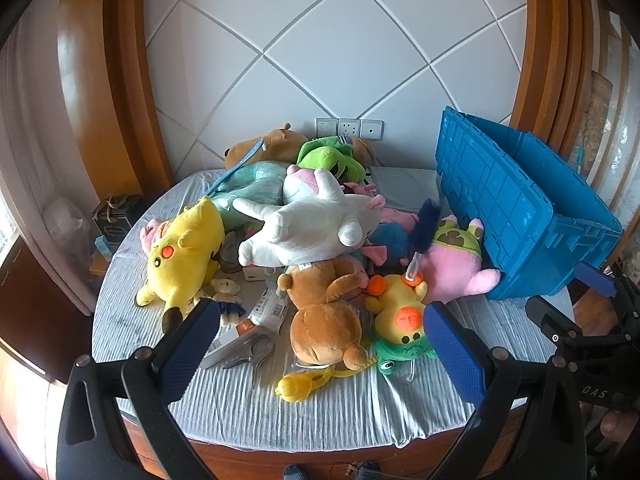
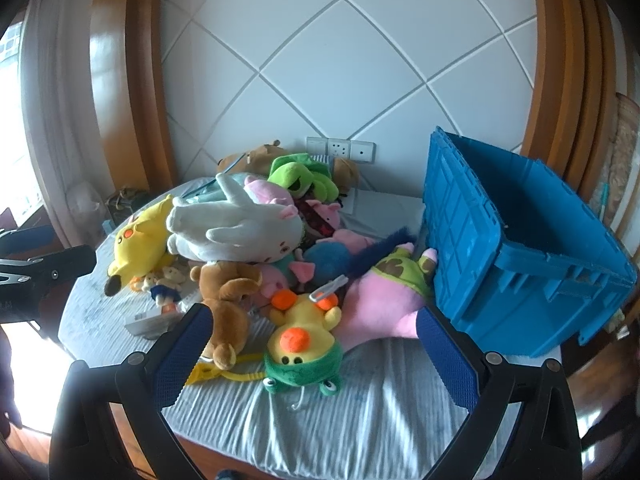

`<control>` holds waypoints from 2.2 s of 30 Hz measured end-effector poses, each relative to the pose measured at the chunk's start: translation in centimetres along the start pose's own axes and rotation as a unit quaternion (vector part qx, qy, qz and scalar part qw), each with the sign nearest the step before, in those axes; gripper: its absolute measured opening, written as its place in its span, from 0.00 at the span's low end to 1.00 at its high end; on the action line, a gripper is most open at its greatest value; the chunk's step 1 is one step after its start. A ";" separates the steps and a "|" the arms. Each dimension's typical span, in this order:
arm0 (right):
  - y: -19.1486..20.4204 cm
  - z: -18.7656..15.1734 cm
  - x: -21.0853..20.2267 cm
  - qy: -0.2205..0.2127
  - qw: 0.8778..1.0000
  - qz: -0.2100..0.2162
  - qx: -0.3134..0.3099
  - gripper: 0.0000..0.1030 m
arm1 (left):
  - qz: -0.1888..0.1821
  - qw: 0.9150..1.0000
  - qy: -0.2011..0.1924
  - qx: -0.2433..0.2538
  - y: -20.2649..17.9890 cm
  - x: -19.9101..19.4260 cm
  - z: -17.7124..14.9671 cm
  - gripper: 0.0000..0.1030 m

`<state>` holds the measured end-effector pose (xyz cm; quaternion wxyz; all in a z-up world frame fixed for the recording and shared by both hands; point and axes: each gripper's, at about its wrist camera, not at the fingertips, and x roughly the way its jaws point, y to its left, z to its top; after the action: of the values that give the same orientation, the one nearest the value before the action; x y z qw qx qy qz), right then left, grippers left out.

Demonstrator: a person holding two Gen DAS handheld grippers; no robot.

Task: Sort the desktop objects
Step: 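Reach both grippers toward the white plush and yellow duck plush, then grasp the white plush with the left gripper while the right grasps the yellow duck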

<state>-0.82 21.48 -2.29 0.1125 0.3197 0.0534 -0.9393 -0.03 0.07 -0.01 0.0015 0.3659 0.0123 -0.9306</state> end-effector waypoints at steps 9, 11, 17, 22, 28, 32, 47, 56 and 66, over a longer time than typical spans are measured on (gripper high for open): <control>-0.3 0.0 0.2 0.001 1.000 0.004 -0.002 1.00 | 0.001 1.000 0.000 0.003 -0.4 0.3 0.0 1.00; -0.4 0.1 0.3 0.002 1.000 0.005 -0.002 1.00 | 0.001 1.000 0.001 0.002 -0.6 0.5 0.0 1.00; -0.8 0.0 0.6 0.003 1.000 0.009 -0.006 1.00 | 0.005 1.000 0.002 0.001 -1.2 0.8 0.0 1.00; -1.4 -0.1 1.3 0.005 1.000 0.013 -0.004 1.00 | 0.003 1.000 0.004 0.006 -1.2 1.6 0.1 1.00; -1.6 -0.1 3.9 0.022 1.000 0.010 0.017 1.00 | -0.006 1.000 0.009 0.015 -0.2 4.0 1.4 1.00; -0.9 0.1 6.3 0.031 0.999 -0.003 0.017 1.00 | -0.019 1.000 0.006 0.024 1.3 7.2 2.8 1.00; -0.6 0.3 14.3 0.088 0.994 -0.062 0.035 1.00 | -0.039 0.997 0.055 0.042 4.2 18.7 6.5 1.00; -0.5 -3.6 20.7 0.143 0.990 -0.009 0.016 1.00 | -0.015 0.994 0.092 0.050 2.8 24.2 6.6 1.00; 0.9 -7.6 26.9 0.215 0.977 -0.013 0.001 1.00 | -0.026 0.991 0.119 0.048 2.7 28.1 5.7 1.00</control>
<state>-16.84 17.18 -24.84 0.0859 0.5131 0.0800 -0.8503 -24.46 -2.64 -15.00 -0.0417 0.4730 -0.0232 -0.8798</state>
